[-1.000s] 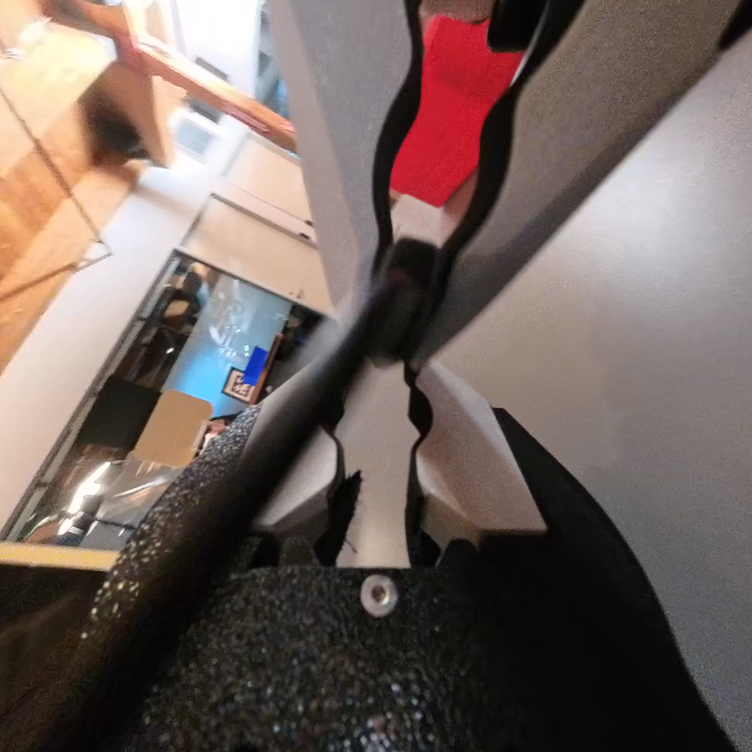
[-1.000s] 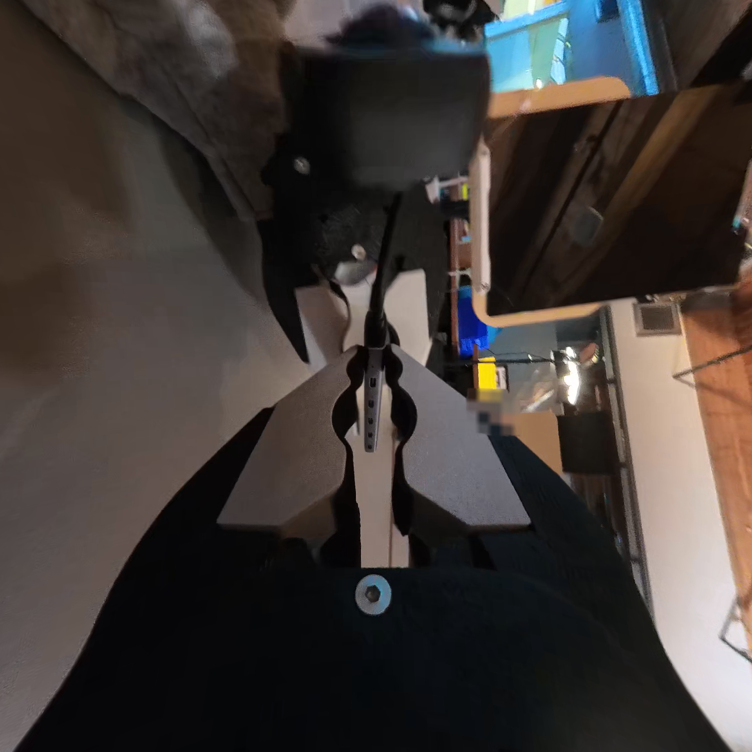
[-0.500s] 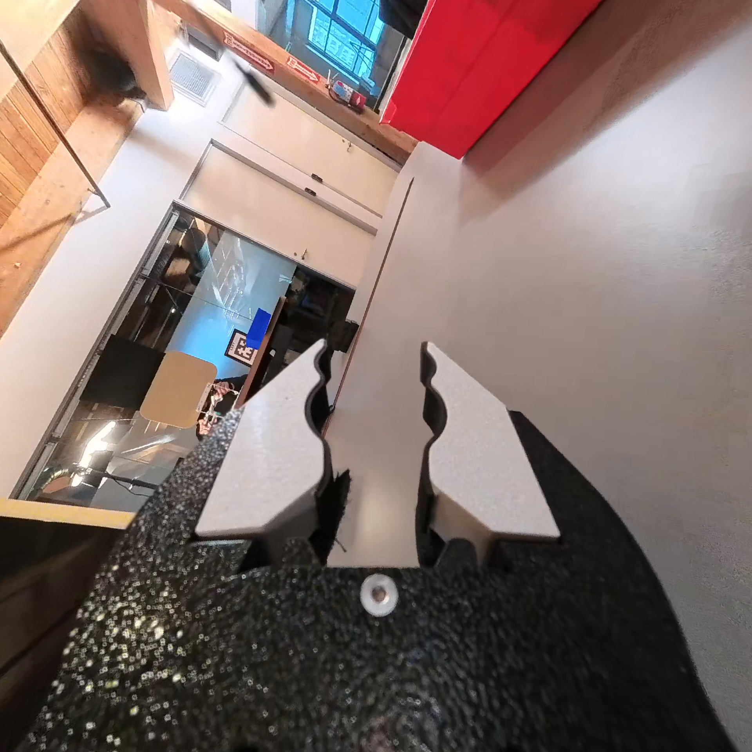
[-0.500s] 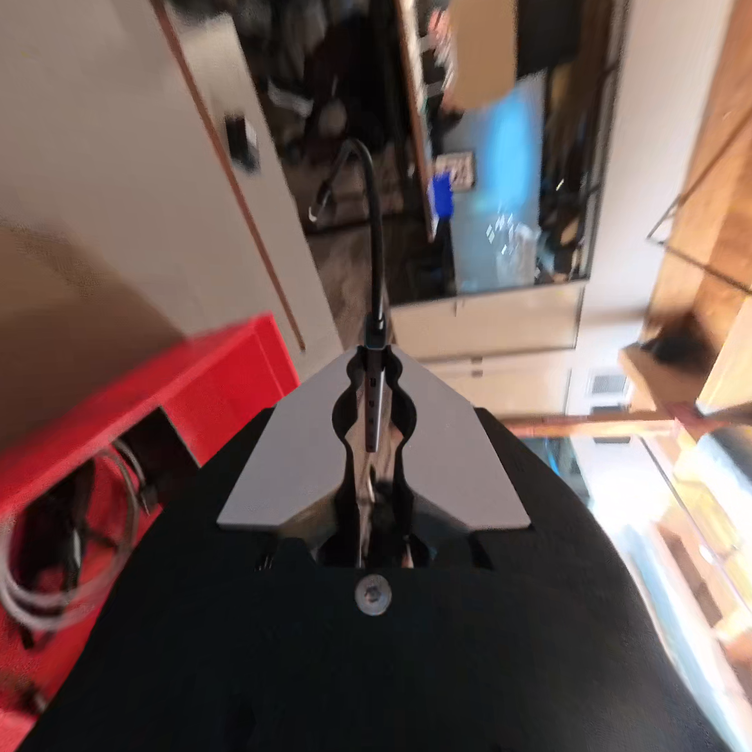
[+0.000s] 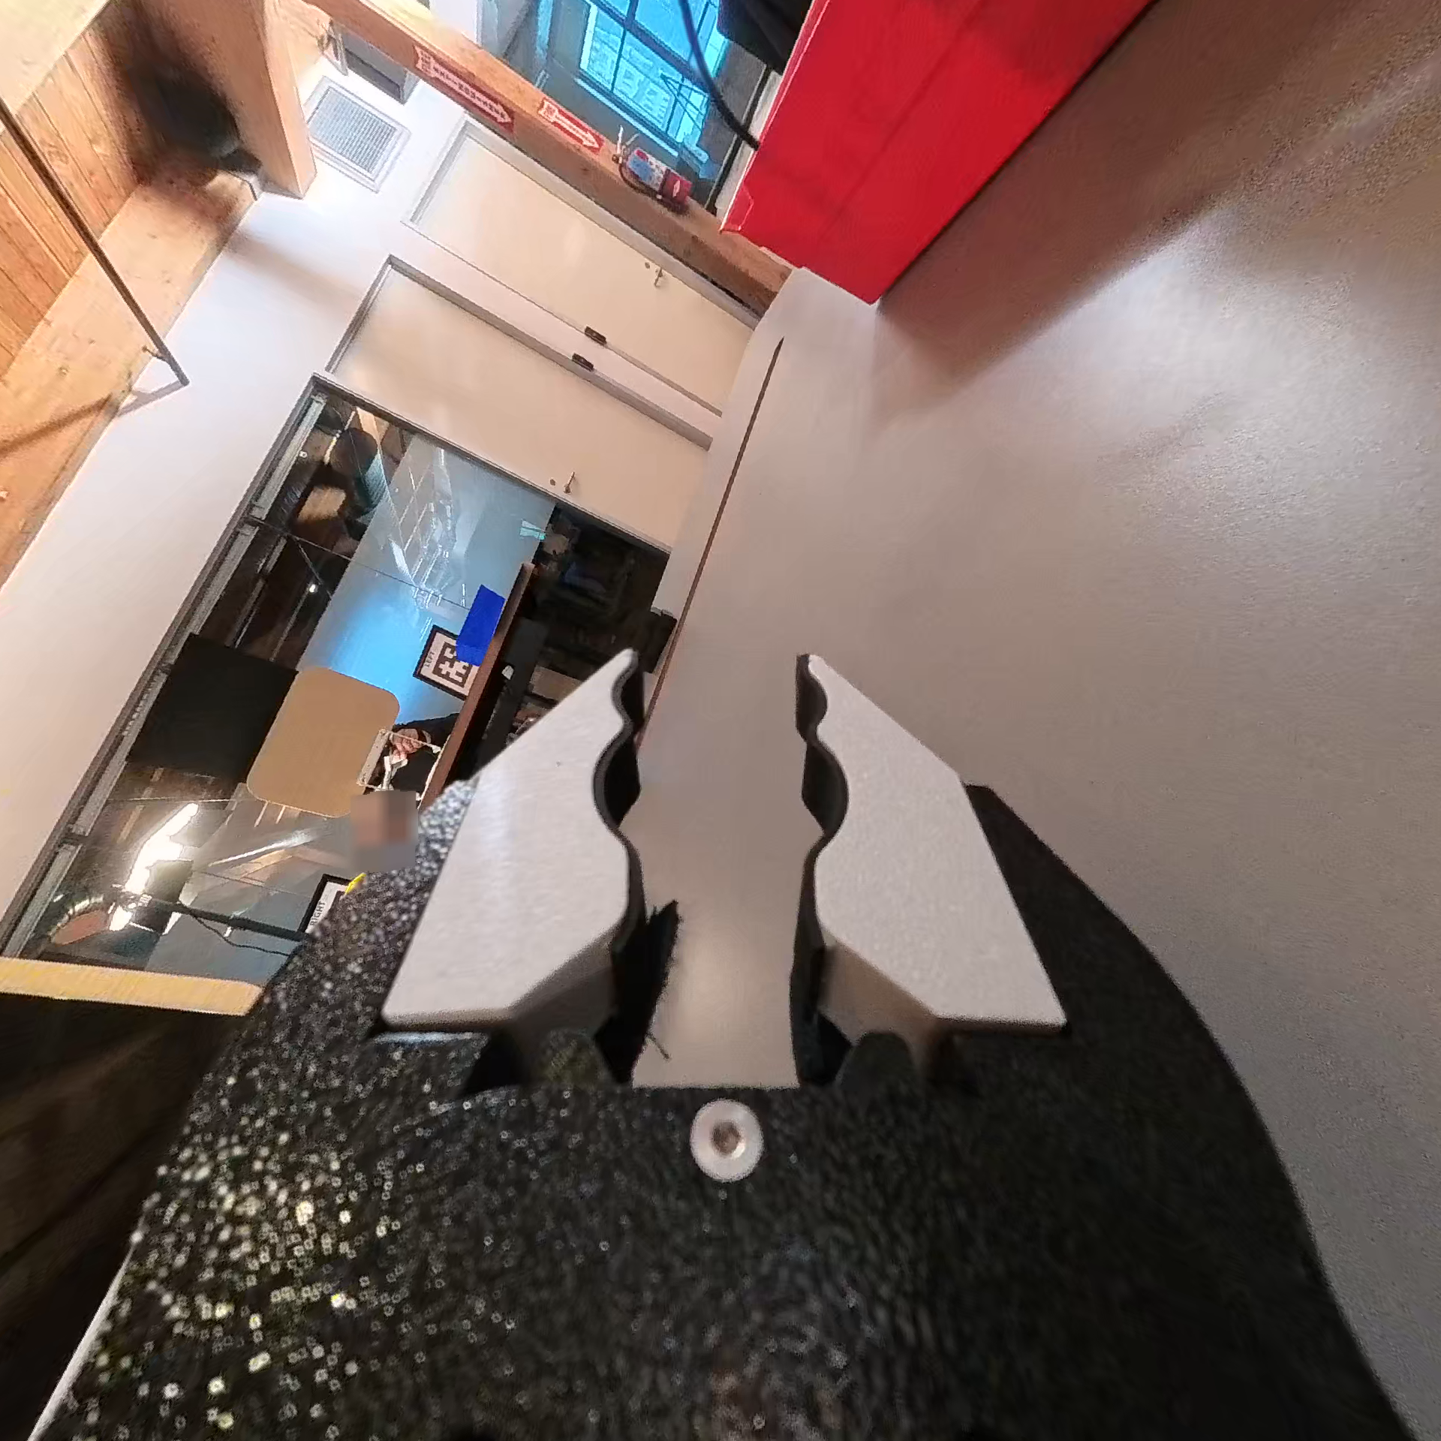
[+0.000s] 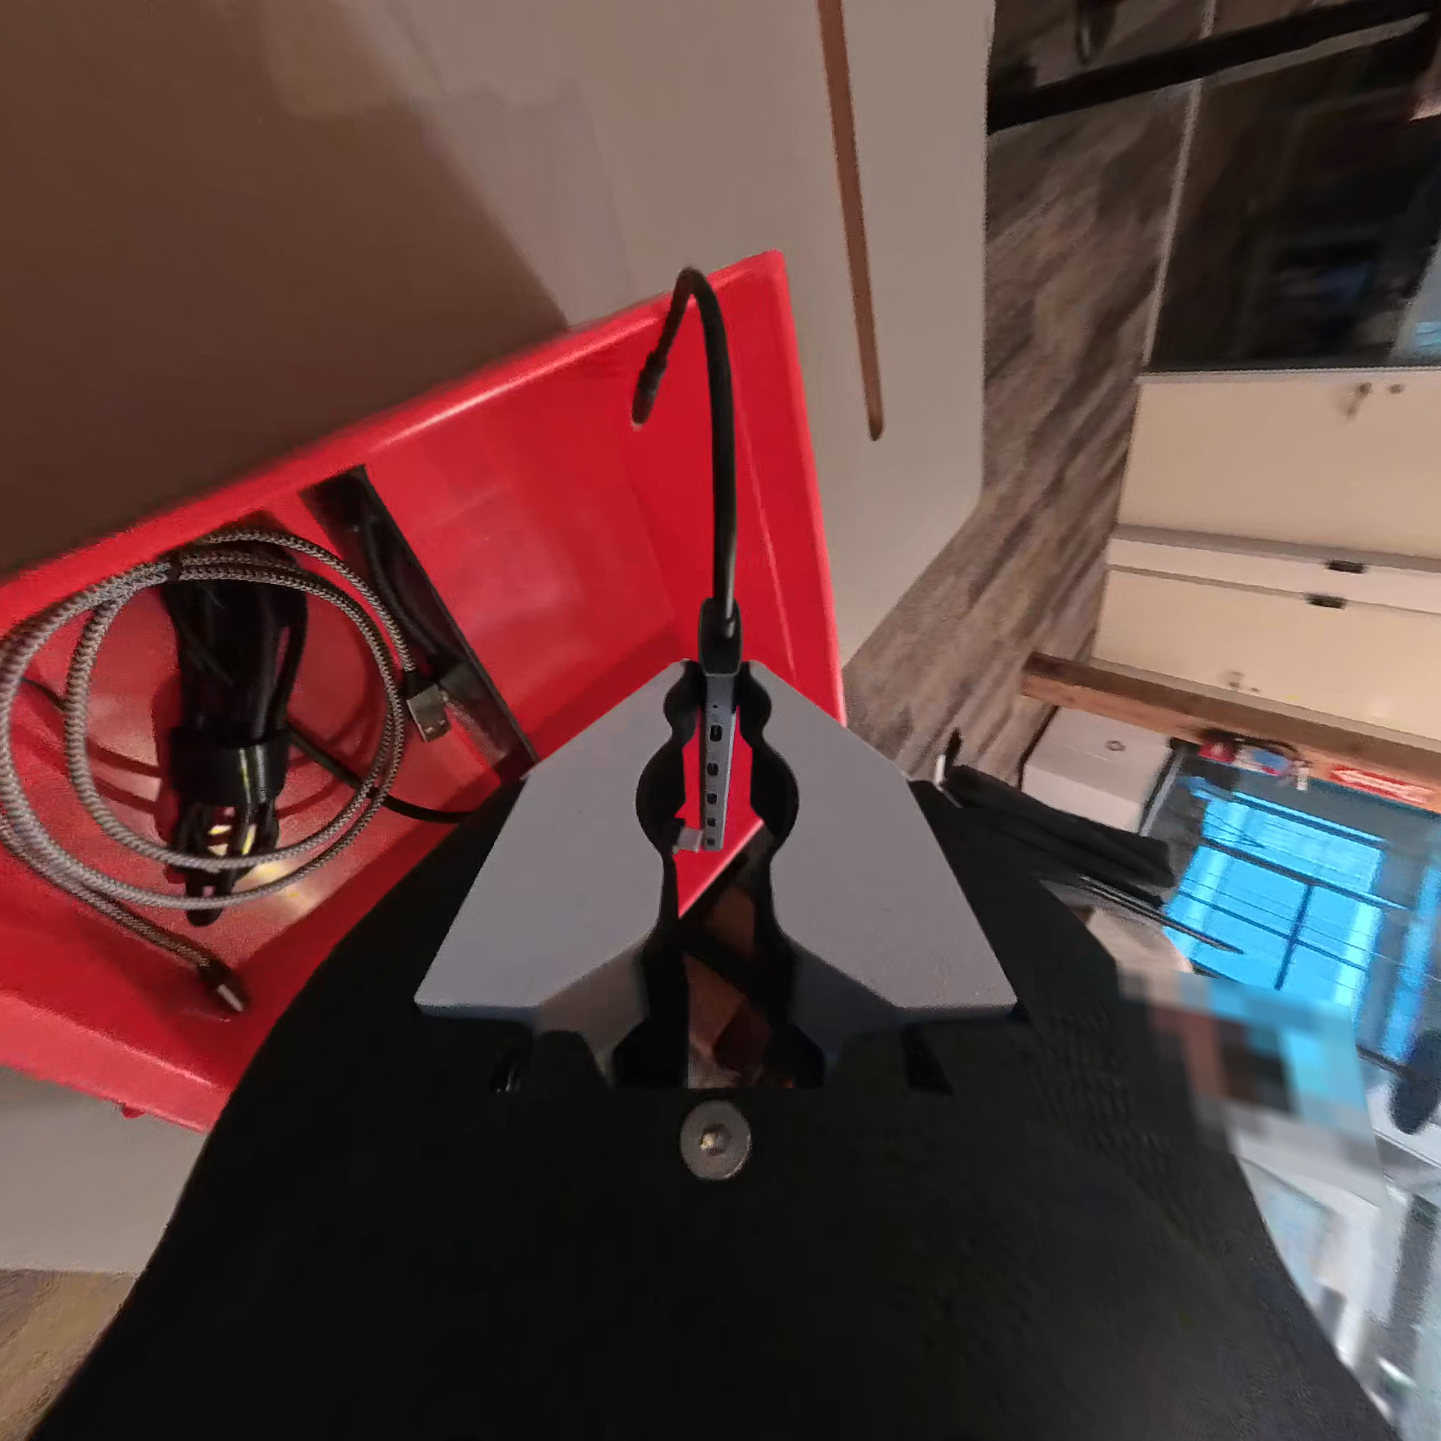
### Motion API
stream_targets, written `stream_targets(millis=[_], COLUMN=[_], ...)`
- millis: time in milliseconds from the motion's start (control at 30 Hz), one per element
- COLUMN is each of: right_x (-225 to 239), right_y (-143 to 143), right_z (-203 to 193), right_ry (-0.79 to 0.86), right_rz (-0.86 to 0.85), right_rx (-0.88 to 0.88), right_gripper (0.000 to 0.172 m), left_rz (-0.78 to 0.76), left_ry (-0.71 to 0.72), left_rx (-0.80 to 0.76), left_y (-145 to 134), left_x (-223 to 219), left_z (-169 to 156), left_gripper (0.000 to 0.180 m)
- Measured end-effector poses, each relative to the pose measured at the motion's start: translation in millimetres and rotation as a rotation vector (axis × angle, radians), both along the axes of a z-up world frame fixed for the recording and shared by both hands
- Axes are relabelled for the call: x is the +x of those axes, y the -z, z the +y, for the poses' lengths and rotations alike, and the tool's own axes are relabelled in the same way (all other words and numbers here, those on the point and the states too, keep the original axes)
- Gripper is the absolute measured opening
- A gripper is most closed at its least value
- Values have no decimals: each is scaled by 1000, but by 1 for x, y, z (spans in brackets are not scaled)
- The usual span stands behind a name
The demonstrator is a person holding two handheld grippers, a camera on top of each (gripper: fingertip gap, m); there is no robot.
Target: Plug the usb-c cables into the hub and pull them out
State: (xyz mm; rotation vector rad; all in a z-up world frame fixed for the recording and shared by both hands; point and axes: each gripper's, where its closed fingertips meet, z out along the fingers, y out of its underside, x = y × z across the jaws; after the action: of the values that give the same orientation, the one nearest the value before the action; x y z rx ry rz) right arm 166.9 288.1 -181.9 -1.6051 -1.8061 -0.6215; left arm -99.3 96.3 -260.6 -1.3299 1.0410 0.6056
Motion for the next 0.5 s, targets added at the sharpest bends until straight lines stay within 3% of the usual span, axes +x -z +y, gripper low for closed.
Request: stream_targets(millis=[233, 500], right_x=[6, -19], right_y=[17, -11], right_z=[7, -13], right_ry=[52, 41], right_rz=[60, 149], right_rx=[-62, 23], right_gripper=[16, 19], left_rz=[-29, -50], left_ry=[-15, -30], left_rx=[16, 0], left_y=[-5, -5], left_x=[-3, -8], left_z=[2, 2], left_gripper=[41, 42])
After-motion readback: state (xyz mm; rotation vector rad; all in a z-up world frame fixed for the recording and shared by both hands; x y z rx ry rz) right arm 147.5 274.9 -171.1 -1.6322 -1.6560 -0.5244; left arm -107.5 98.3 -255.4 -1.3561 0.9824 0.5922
